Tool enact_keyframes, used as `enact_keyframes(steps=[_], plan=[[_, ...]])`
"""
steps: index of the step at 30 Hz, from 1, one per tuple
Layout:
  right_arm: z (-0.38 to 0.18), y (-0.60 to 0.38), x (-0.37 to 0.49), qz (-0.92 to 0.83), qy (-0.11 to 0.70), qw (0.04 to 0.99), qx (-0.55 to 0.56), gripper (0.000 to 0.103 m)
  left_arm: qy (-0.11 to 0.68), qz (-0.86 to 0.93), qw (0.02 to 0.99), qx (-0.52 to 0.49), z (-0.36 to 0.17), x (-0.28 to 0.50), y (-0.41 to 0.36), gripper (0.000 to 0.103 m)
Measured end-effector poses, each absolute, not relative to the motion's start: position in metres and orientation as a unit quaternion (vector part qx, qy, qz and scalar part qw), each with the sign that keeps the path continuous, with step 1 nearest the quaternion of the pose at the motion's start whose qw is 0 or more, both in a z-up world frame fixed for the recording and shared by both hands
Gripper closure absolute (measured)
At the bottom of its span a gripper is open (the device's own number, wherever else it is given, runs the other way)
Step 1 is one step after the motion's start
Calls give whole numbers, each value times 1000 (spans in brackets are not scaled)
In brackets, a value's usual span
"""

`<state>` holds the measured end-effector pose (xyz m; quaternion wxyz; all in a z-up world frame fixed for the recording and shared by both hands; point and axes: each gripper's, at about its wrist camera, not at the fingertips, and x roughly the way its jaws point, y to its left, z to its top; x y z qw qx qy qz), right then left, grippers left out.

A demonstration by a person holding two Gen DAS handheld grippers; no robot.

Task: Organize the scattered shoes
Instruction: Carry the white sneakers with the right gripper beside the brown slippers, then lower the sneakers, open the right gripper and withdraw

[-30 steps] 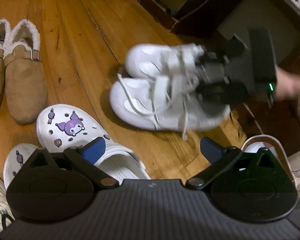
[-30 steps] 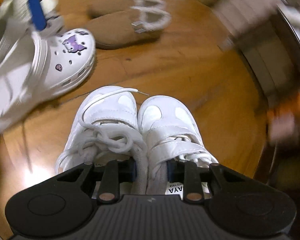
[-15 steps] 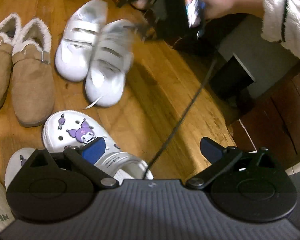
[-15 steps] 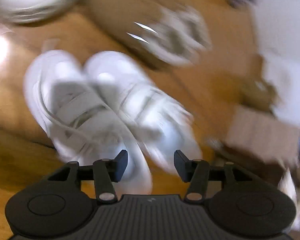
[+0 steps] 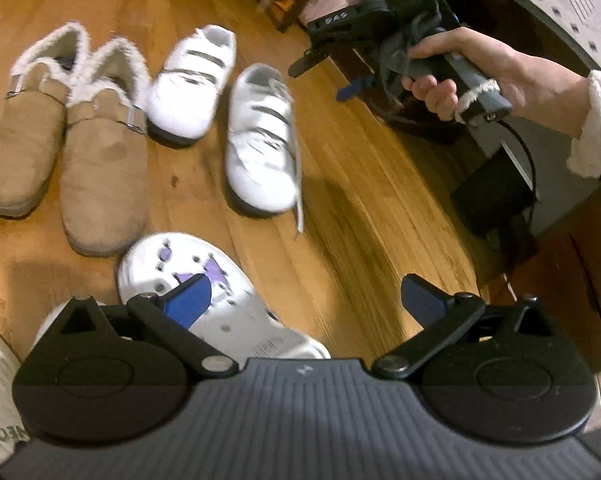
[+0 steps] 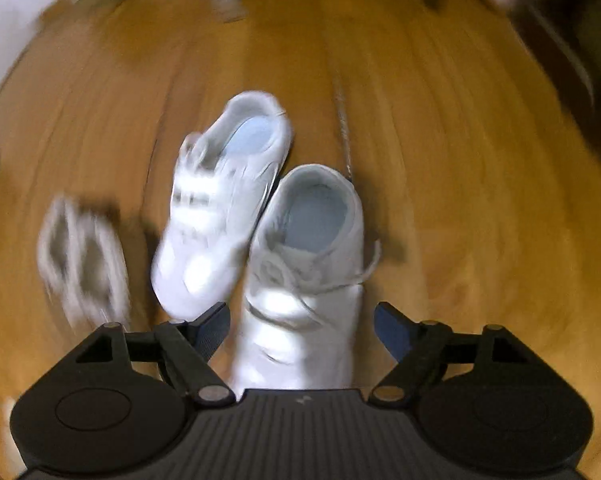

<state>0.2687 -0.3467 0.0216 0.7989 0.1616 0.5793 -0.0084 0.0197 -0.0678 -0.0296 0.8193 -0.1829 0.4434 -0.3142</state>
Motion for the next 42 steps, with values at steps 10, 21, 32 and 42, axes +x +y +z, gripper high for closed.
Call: enact_keyframes(steps=[10,21,32,42], plan=[[-12,-314,357,-97,556,805,184,22,445,-310,804,-244,-40,26,-30,0],[-45,-259,377,0,628,778,6,64,468,-300,797,-236,-53,30,-26,0],[-40,-233,333,42,671,739,-42,57,463,-292,805,-227,-46,26,-26,0],[5,-230,249,170,573,801,-1,21,447,-245,829,-231,-38,29,-9,0]])
